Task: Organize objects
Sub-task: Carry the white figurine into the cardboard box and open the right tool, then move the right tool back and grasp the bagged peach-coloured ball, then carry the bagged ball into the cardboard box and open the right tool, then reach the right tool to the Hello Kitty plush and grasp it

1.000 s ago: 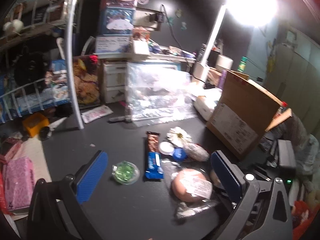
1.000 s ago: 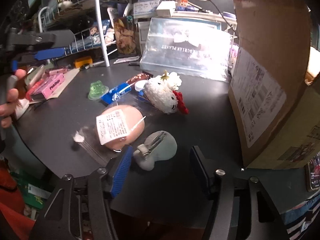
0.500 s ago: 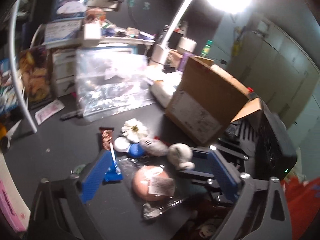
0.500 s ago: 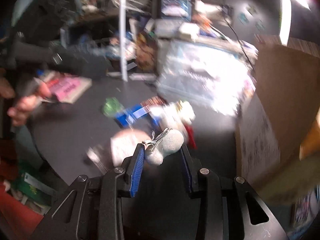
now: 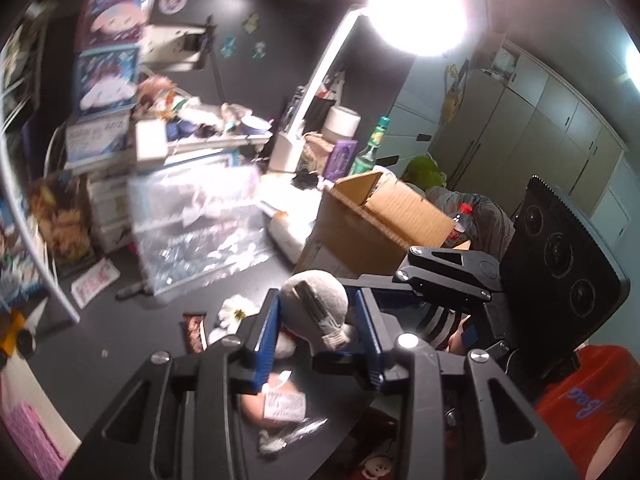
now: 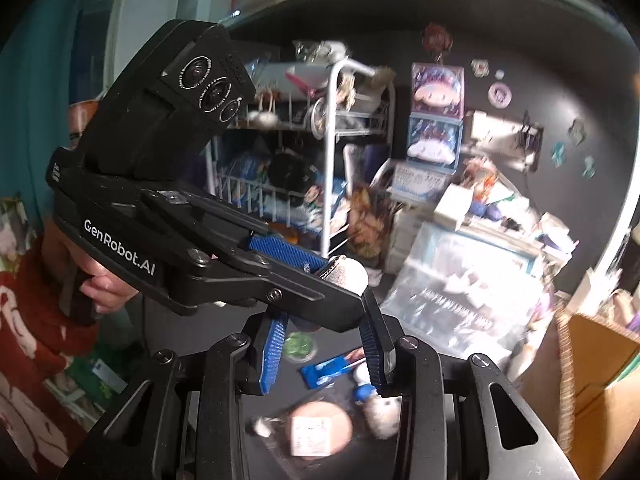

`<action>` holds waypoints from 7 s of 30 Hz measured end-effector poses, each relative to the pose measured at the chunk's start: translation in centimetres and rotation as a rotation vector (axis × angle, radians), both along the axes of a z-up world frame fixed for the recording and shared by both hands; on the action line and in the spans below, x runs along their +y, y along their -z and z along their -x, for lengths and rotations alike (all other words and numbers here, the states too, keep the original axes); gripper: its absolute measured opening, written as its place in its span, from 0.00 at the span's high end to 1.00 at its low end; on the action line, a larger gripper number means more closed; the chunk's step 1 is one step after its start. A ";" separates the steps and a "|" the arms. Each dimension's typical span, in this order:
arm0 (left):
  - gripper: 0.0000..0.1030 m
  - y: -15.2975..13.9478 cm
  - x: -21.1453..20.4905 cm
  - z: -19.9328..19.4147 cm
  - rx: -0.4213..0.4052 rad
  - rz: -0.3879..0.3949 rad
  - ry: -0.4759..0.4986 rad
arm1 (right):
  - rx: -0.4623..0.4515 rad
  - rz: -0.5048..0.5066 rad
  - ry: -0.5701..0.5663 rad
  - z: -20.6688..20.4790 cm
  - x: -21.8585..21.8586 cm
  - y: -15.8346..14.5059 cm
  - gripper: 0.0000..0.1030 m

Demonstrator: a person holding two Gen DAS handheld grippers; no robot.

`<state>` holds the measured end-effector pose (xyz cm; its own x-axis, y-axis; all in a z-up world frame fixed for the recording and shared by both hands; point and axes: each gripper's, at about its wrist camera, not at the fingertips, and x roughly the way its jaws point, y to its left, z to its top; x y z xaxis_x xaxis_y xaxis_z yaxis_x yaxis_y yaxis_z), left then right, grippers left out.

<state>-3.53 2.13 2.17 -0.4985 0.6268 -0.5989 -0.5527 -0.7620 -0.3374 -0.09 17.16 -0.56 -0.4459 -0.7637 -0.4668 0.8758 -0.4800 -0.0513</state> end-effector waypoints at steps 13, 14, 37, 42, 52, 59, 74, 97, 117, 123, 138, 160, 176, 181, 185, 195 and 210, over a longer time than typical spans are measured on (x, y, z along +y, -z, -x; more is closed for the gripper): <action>0.75 -4.1 16.1 8.6 -0.071 0.122 0.136 | -0.057 -0.078 0.190 7.5 11.5 -5.1 0.70; 0.75 -3.7 17.3 9.8 -0.105 0.128 0.141 | -0.089 -0.089 0.198 8.4 12.4 -5.0 0.70; 0.23 -4.4 18.6 10.6 -0.100 0.232 0.066 | -0.270 -0.239 0.249 14.7 17.4 -3.1 0.31; 0.16 -6.1 12.4 7.0 0.045 0.218 -0.063 | -0.174 -0.120 0.193 10.5 15.5 -4.3 0.31; 0.14 0.9 -2.3 0.2 0.093 0.137 -0.385 | -0.207 -0.003 -0.112 0.6 5.6 -0.7 0.31; 0.14 8.2 -7.4 -3.3 0.041 0.117 -0.477 | -0.414 -0.017 0.027 0.9 2.6 7.8 0.31; 0.14 11.0 -9.8 -4.9 0.034 0.147 -0.486 | -0.345 -0.100 0.391 0.3 -2.2 16.4 0.09; 0.14 9.0 -4.5 -4.1 -0.014 0.021 -0.232 | -0.218 -0.079 0.097 -1.2 -0.3 11.1 0.41; 0.60 -1.8 6.7 3.3 0.027 -0.062 -0.027 | -0.064 -0.082 0.068 4.5 4.9 -1.6 0.41; 0.63 -2.8 12.9 6.7 -0.004 -0.039 0.074 | -0.100 -0.101 0.176 8.1 10.1 -3.2 0.41; 0.28 -1.4 19.0 10.3 -0.080 0.051 0.114 | -0.233 -0.203 0.279 13.0 16.0 -1.9 0.26; 0.19 -2.7 3.1 3.8 0.111 0.025 -0.213 | -0.030 -0.174 0.217 7.4 9.1 -4.2 0.01; 0.07 6.3 -7.0 -2.0 0.161 0.102 -0.465 | -0.198 -0.146 -0.045 2.2 -0.8 6.1 0.03; 0.07 8.3 -7.4 -2.5 0.134 0.092 -0.446 | -0.167 -0.275 0.110 3.6 -0.6 11.6 0.22; 0.07 8.9 -7.3 -2.7 0.127 0.101 -0.435 | -0.147 -0.351 0.198 5.1 -0.3 13.9 0.35; 0.07 8.8 -6.7 -2.6 0.115 0.099 -0.420 | -0.204 -0.414 0.248 7.4 -0.3 15.8 0.40; 0.07 8.2 -3.6 -3.3 0.050 0.026 -0.256 | -0.204 -0.315 0.092 3.2 -0.3 12.4 0.62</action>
